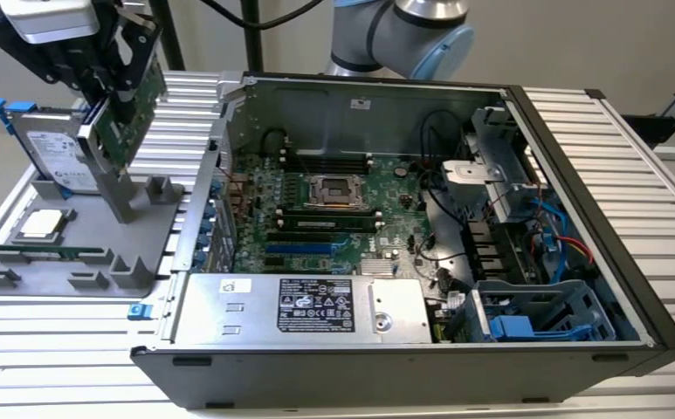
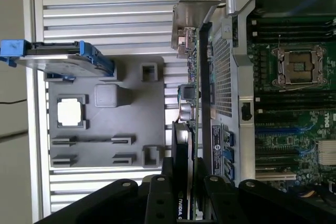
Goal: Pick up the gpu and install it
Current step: 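Pick up the gpu and move the gpu toward the slot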
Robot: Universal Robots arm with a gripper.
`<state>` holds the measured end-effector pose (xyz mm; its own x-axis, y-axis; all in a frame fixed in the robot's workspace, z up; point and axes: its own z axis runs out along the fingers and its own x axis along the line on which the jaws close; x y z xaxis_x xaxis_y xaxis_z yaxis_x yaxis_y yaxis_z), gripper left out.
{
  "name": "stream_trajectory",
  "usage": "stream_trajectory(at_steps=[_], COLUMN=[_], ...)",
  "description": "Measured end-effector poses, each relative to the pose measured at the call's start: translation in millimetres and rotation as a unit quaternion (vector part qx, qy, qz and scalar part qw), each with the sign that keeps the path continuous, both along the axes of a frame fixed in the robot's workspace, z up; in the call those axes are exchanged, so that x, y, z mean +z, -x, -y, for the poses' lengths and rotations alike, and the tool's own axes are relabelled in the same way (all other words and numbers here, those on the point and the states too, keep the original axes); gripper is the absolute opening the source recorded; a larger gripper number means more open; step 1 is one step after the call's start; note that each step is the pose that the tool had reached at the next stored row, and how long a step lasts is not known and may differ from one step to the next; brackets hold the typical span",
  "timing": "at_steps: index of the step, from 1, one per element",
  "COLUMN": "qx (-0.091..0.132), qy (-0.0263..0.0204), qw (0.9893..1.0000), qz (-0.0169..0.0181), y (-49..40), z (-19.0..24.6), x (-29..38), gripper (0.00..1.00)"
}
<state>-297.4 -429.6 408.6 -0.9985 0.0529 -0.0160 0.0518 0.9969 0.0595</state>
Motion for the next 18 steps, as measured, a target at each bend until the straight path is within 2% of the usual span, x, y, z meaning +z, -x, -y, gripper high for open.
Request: stream_trajectory(at_steps=[18], qx=[0.0], qy=[0.0], qw=[1.0], qz=[0.0], y=[-18.4], z=[0.0], x=[0.0], gripper=[0.0])
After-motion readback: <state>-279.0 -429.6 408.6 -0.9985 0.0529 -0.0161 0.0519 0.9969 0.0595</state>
